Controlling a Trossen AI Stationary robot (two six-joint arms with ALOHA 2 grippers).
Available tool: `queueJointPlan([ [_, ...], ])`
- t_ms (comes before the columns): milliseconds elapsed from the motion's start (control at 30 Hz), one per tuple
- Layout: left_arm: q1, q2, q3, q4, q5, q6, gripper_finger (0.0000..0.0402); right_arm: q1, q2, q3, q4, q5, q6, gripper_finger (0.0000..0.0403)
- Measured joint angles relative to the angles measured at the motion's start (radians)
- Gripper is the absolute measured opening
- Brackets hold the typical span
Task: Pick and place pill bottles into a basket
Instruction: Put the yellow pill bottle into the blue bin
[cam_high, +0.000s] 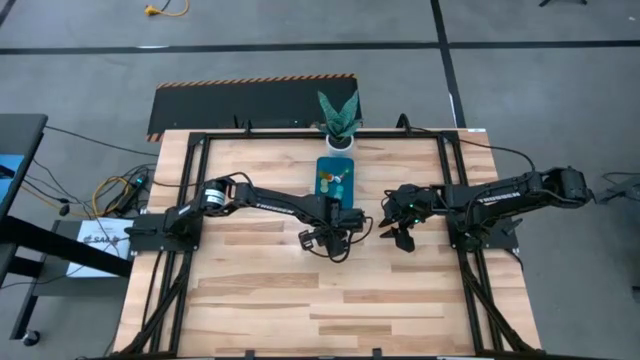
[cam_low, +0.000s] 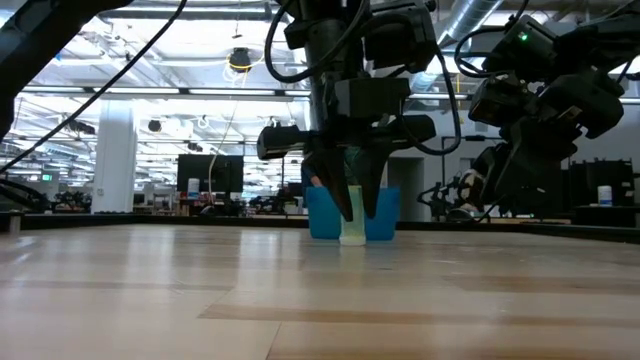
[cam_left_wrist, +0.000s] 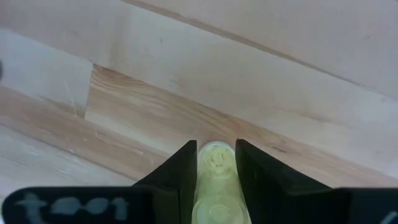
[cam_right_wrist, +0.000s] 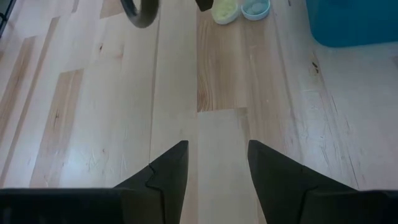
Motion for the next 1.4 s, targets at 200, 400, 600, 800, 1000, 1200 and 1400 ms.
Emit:
queueJointPlan([
  [200, -0.018, 0.0, 0.004, -0.004, -0.032, -0.004, 0.0094, 0.0, 0.0, 0.0, 0.0, 0.0, 0.0, 0.0159],
  [400, -0.034, 0.0, 0.005, -0.005, -0.056, -0.004, 0.0094, 0.0, 0.0, 0.0, 0.0, 0.0, 0.0, 0.0159],
  [600, -0.048, 0.0, 0.005, -0.005, -0.075, -0.021, 0.0094, 0.0, 0.0, 0.0, 0.0, 0.0, 0.017, 0.0159],
  [800, -0.059, 0.0, 0.012, -0.014, -0.083, -0.026, 0.0094, 0.0, 0.0, 0.0, 0.0, 0.0, 0.018, 0.0159],
  [1000, -0.076, 0.0, 0.058, -0.072, -0.121, -0.048, 0.0094, 0.0, 0.0, 0.0, 0.0, 0.0, 0.018, 0.0159],
  [1200, -0.096, 0.0, 0.122, -0.157, -0.146, -0.112, 0.0094, 0.0, 0.0, 0.0, 0.0, 0.0, 0.018, 0.0159],
  [1400, -0.105, 0.0, 0.217, -0.242, -0.188, -0.162, 0.0094, 0.0, 0.0, 0.0, 0.0, 0.0, 0.019, 0.0159],
])
